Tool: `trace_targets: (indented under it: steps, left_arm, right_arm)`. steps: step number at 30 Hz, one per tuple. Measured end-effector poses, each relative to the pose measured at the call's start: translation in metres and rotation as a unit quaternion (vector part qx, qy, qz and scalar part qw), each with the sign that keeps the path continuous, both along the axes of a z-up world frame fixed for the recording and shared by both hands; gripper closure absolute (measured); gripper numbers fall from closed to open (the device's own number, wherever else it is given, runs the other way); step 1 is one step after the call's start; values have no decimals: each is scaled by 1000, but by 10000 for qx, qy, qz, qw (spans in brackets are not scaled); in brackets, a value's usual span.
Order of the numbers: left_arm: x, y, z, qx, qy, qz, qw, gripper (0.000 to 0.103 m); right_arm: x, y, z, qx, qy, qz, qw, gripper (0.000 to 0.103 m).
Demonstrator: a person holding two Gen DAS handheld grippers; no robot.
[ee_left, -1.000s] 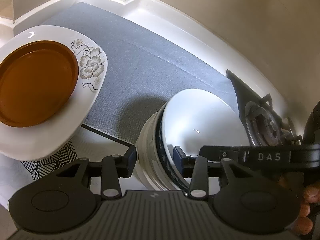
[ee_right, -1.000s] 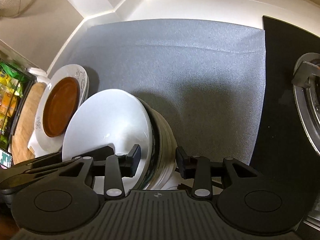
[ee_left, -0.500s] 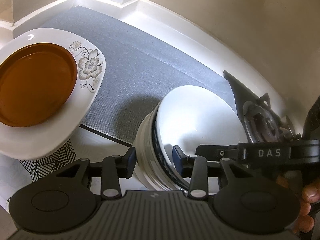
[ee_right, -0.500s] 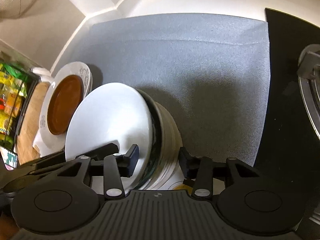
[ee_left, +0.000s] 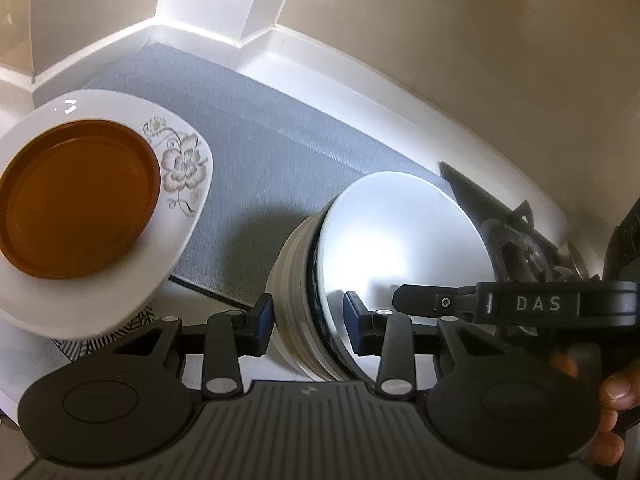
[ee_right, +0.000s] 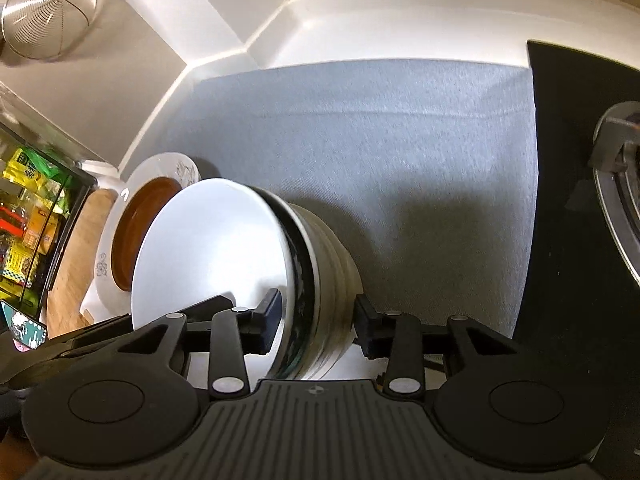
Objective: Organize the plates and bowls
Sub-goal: 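Carry the nested bowl stack with both grippers toward the plate stack, then lower the bowl stack with both grippers onto the terracotta plate atop the plates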
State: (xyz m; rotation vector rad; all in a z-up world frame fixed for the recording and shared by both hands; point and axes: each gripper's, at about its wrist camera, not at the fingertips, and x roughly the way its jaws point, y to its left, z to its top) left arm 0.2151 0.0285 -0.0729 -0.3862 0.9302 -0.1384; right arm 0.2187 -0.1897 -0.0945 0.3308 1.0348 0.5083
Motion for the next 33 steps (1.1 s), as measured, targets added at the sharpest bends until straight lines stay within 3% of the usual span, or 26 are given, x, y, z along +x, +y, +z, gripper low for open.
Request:
trace_targets:
  steps: [10, 17, 25, 33]
  left_arm:
    - [8, 19, 24, 26, -332, -26, 9994, 62]
    - [17, 56, 43, 74, -505, 29, 9987, 62]
    - [21, 127, 50, 175, -473, 308, 9982, 62]
    - [30, 193, 28, 115, -142, 525, 9985, 61]
  right_arm:
    - [6, 10, 27, -16, -322, -53, 9995, 62]
    - [15, 37, 51, 32, -504, -83, 9987, 62]
    - [28, 105, 68, 112, -608, 114, 9980, 62]
    - [45, 193, 58, 32, -404, 412, 9983, 62]
